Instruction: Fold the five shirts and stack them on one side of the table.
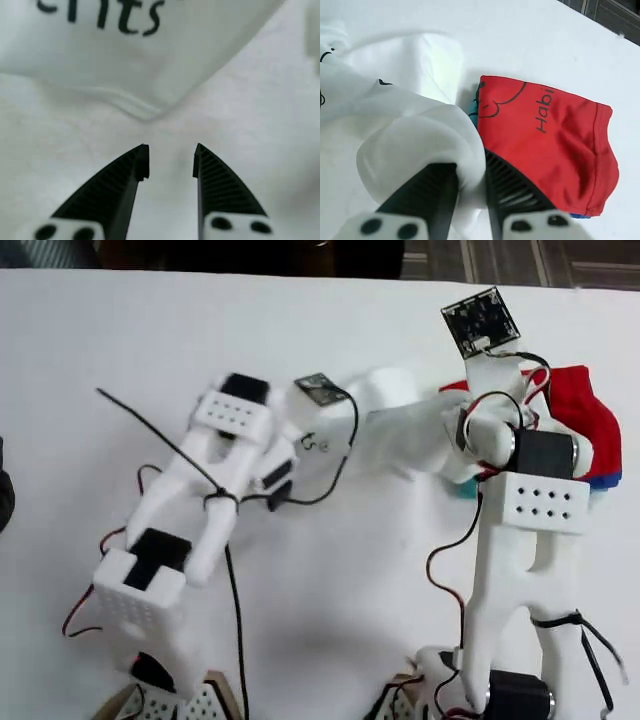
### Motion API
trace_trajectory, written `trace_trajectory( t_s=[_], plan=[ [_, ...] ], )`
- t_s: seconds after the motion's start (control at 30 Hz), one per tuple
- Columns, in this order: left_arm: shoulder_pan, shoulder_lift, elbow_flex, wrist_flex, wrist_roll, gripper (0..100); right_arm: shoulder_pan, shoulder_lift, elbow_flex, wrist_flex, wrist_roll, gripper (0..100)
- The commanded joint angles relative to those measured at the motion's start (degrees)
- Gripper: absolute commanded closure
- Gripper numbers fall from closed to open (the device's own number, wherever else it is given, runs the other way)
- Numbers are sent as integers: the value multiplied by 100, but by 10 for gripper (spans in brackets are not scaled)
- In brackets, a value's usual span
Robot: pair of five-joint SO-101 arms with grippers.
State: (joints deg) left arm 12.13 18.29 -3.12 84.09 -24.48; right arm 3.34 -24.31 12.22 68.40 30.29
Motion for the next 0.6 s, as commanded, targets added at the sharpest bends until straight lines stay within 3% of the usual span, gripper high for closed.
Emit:
trace_trajectory(
  t_s=[0.0, 0.37, 0.57],
  plan=[
    [132, -281, 330, -844, 352, 828, 75, -207, -26, -119, 18, 979],
    [-176, -273, 1516, -3719, 501, 830, 75, -207, -18, -92, -9, 979],
    [-659, -281, 1525, -4149, 1029, 828, 66, -207, -18, 101, 9, 979]
  ],
)
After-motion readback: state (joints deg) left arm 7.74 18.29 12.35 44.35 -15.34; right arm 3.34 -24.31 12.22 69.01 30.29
